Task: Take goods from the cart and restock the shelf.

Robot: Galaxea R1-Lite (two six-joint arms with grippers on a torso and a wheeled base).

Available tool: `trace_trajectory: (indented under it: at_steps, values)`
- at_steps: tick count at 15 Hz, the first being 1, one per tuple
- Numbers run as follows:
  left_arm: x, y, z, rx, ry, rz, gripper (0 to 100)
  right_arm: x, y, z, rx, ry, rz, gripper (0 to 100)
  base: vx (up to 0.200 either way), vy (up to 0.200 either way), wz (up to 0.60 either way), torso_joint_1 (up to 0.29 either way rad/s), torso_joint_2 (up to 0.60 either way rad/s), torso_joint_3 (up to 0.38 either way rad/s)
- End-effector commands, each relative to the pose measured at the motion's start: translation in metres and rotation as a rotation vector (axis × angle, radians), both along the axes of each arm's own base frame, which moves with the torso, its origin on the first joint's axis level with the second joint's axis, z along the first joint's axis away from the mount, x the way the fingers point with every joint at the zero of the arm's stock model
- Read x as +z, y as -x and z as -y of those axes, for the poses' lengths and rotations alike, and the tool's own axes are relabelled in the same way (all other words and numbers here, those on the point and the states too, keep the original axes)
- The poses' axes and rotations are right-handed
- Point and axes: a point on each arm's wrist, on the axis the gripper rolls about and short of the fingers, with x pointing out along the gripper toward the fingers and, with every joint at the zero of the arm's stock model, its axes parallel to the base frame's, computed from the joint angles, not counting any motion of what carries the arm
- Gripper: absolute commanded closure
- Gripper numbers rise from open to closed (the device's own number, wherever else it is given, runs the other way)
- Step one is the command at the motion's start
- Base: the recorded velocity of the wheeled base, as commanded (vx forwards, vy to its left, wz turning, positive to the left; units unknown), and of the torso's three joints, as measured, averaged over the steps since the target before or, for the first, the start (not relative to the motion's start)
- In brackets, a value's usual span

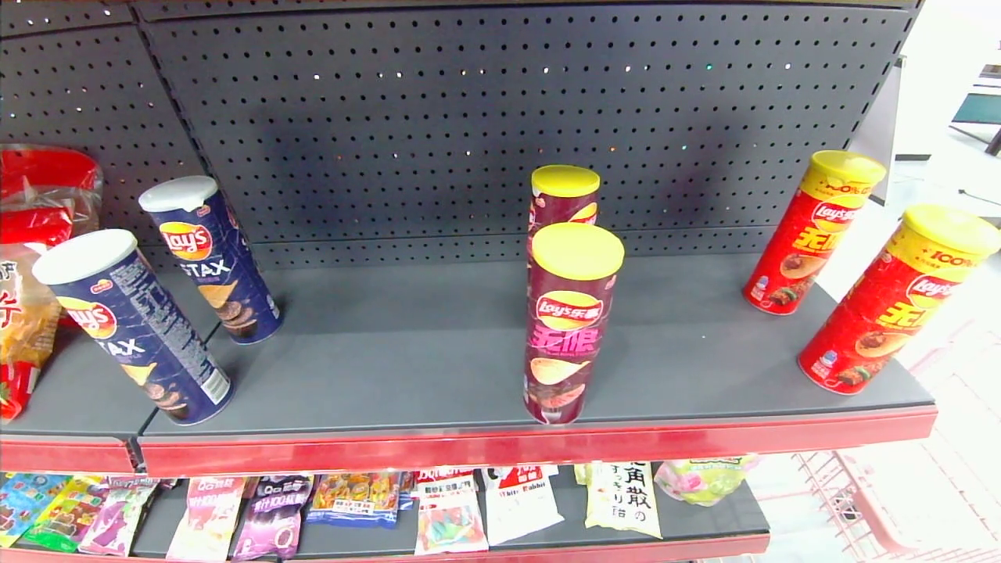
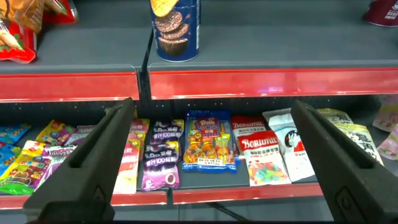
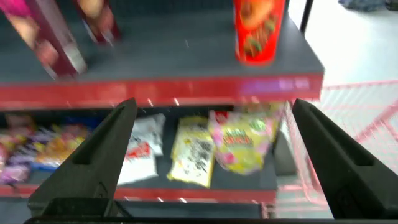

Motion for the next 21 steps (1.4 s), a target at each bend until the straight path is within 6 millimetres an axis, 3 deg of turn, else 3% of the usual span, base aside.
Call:
trace_trajectory:
  at_steps: [1,3,5,6,7,11,15,21]
  values:
    - [0.000,0.000,0.000,0.000,0.001,-0.003,0,0.125,-0.062,-0.009,0.198,-0.053,-0.133,0,0.000,0.000,0.00,0.000,0.00,0.000]
    - [0.000,0.000,0.000,0.000,-0.001,-0.001,0,0.094,-0.110,-0.030,0.259,0.052,-0.424,0,0.000,0.000,0.00,0.000,0.00,0.000]
    - [0.000,0.000,0.000,0.000,-0.001,-0.001,0,0.071,-0.151,-0.049,0.263,0.032,-0.638,0,0.000,0.000,0.00,0.000,0.00,0.000]
    - [0.000,0.000,0.000,0.000,0.001,-0.003,0,0.069,-0.155,-0.051,0.262,0.037,-0.652,0,0.000,0.000,0.00,0.000,0.00,0.000]
    - [0.000,0.000,0.000,0.000,0.001,-0.003,0,0.060,-0.177,-0.063,0.280,0.050,-0.670,0,0.000,0.000,0.00,0.000,0.00,0.000]
    - [0.000,0.000,0.000,0.000,-0.001,-0.003,0,0.048,-0.211,-0.104,0.382,0.109,-0.715,0,0.000,0.000,0.00,0.000,0.00,0.000]
    - [0.000,0.000,0.000,0.000,-0.001,-0.003,0,0.048,-0.241,-0.121,0.360,0.121,-0.719,0,0.000,0.000,0.00,0.000,0.00,0.000]
    - [0.000,0.000,0.000,0.000,-0.001,-0.003,0,0.046,-0.253,-0.139,0.355,0.159,-0.712,0,0.000,0.000,0.00,0.000,0.00,0.000]
